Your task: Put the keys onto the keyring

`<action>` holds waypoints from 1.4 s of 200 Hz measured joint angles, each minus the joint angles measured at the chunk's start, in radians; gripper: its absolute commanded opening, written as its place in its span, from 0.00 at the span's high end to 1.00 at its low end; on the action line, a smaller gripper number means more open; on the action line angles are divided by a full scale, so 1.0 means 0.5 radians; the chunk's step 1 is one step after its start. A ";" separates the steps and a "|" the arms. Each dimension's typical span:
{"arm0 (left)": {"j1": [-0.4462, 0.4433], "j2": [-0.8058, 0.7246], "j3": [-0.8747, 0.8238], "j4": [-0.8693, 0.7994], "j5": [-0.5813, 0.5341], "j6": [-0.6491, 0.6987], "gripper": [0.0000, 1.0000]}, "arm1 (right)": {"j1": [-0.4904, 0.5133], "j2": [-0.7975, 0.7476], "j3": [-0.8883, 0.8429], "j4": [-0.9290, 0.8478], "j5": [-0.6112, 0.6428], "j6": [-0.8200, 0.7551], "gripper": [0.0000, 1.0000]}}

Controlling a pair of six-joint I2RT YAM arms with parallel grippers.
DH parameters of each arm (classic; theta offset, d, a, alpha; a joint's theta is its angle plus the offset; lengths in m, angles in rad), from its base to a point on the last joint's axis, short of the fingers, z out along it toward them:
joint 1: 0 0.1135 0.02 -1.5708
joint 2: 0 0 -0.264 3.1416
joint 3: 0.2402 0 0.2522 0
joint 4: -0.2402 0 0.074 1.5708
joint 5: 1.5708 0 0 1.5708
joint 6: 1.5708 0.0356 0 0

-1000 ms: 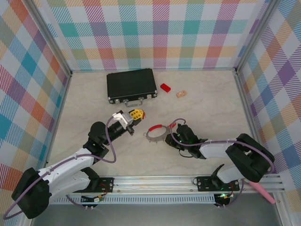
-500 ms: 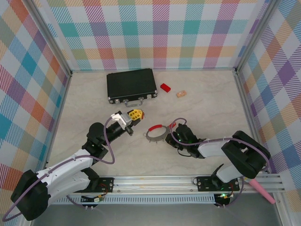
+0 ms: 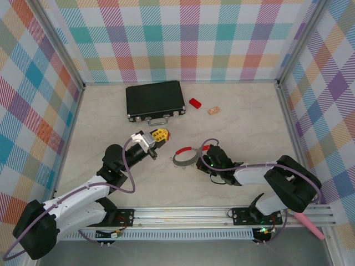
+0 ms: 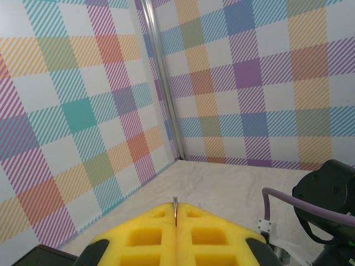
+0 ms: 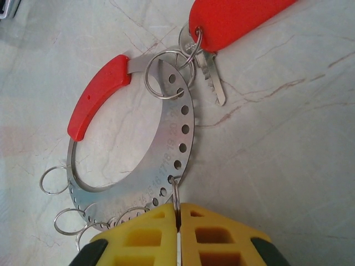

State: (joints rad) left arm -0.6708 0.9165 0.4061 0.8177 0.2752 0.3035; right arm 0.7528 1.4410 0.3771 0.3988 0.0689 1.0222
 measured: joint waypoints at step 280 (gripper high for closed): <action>0.000 -0.005 0.000 -0.002 0.008 -0.009 1.00 | -0.027 -0.846 0.178 -0.366 0.019 -1.472 1.00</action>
State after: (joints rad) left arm -0.6708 0.9142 0.4061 0.8169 0.2790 0.2989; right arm 0.7395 1.0180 0.4660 0.2157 0.0784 0.2863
